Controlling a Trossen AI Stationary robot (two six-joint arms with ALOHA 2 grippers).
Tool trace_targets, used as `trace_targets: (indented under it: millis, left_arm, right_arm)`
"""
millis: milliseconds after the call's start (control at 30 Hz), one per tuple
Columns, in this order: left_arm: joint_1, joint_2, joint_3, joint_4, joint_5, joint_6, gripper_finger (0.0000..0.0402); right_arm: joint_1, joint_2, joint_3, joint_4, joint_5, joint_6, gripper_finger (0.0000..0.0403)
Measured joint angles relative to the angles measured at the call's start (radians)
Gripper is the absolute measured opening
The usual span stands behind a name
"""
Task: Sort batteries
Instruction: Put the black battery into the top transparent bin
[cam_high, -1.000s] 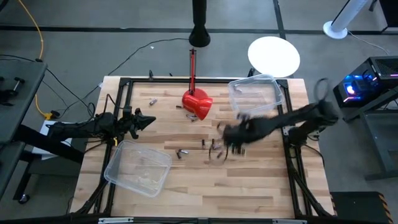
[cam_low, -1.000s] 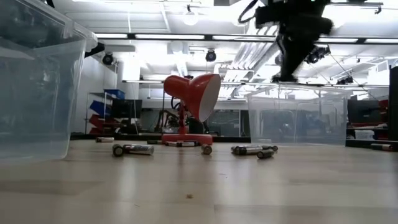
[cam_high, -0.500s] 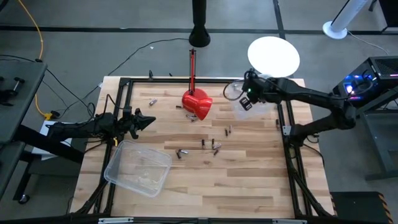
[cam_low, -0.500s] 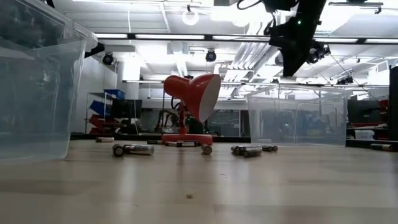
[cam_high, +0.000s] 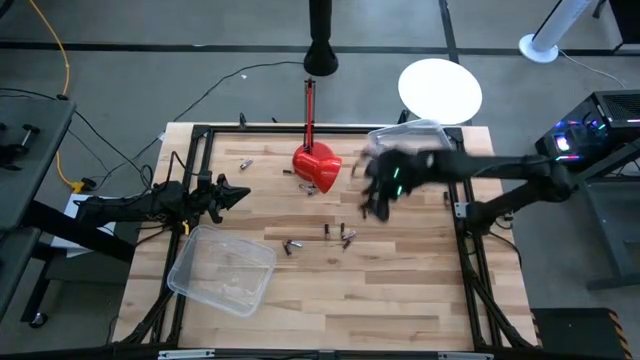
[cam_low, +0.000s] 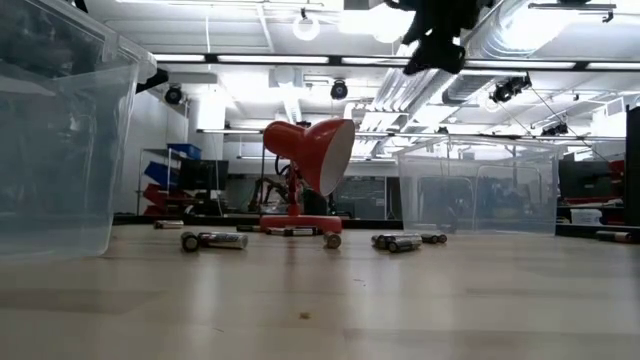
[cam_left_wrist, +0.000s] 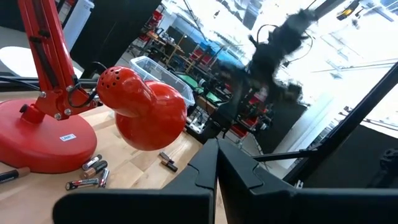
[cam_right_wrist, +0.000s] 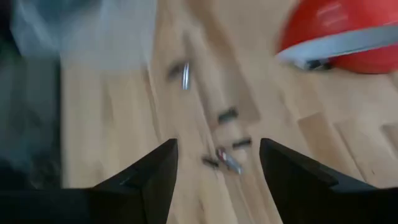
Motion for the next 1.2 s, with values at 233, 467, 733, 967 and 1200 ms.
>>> trace_targets:
  millis: [233, 467, 733, 967, 1200]
  left_arm:
    - [0.0, 0.0, 0.0, 0.0, 0.0, 0.0, 0.0]
    - [0.0, 0.0, 0.0, 0.0, 0.0, 0.0, 0.0]
    - [0.0, 0.0, 0.0, 0.0, 0.0, 0.0, 0.0]
    - [0.0, 0.0, 0.0, 0.0, 0.0, 0.0, 0.0]
    - [0.0, 0.0, 0.0, 0.0, 0.0, 0.0, 0.0]
  right_arm:
    - [0.227, 0.221, -0.001, -0.025, 0.165, -0.221, 0.0219]
    - [0.239, 0.412, -0.001, 0.04, 0.163, -0.438, 0.0219]
    - [0.264, 0.544, -0.001, 0.122, 0.156, -0.674, 0.0219]
    - [0.224, 0.56, -0.001, 0.13, 0.17, -0.708, 0.0218]
    - [0.218, 0.56, -0.001, 0.131, 0.123, -0.744, 0.0171]
